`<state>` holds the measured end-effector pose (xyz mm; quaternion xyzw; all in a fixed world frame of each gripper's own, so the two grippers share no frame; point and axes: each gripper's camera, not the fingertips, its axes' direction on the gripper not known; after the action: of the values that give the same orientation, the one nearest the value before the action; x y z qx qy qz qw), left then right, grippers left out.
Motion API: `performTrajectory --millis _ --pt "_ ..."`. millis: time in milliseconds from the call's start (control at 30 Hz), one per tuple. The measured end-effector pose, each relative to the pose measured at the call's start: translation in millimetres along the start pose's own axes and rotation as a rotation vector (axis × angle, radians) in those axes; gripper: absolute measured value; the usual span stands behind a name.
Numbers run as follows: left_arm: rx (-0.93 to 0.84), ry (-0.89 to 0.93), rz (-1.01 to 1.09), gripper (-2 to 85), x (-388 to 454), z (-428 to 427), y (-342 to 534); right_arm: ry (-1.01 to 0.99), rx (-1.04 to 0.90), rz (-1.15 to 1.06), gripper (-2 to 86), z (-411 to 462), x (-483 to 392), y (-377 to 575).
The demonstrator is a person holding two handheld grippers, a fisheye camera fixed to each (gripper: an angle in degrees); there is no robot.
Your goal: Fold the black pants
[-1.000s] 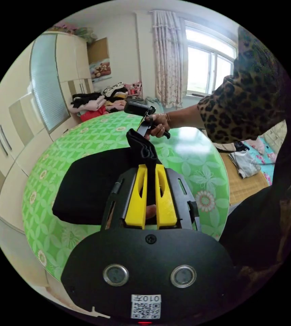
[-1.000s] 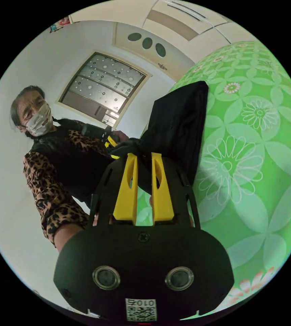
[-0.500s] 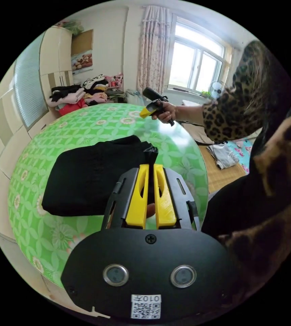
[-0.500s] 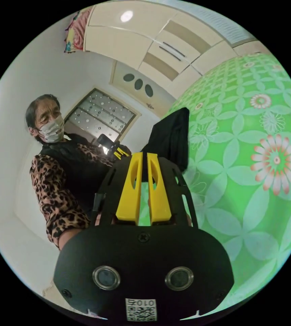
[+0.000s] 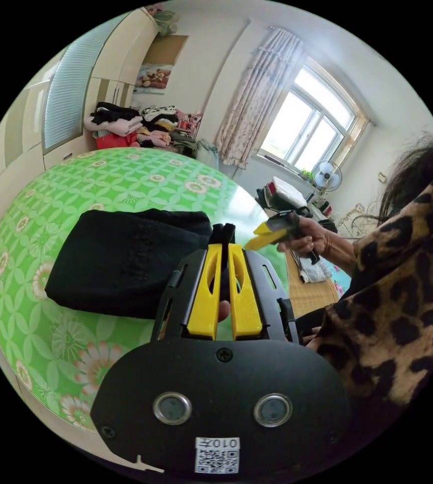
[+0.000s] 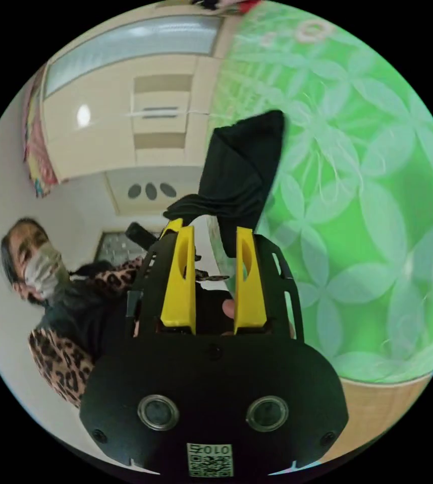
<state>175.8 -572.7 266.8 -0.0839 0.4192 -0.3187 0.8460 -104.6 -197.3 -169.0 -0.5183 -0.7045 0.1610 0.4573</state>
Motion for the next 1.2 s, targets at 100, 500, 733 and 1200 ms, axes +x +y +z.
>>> performTrajectory --millis 100,500,733,1200 --pt "-0.003 -0.001 0.027 0.0 1 -9 -2 -0.11 0.082 0.085 14.0 9 12 4" --pt "-0.009 0.041 0.119 0.0 11 -19 9 0.07 0.291 0.312 12.0 -20 40 -6" --pt "-0.03 -0.001 0.16 0.0 30 -16 14 0.157 0.235 0.286 6.8 -25 35 -23" --pt "-0.051 -0.344 0.346 -0.1 121 11 -29 0.458 0.09 0.005 4.6 -52 -14 -89"
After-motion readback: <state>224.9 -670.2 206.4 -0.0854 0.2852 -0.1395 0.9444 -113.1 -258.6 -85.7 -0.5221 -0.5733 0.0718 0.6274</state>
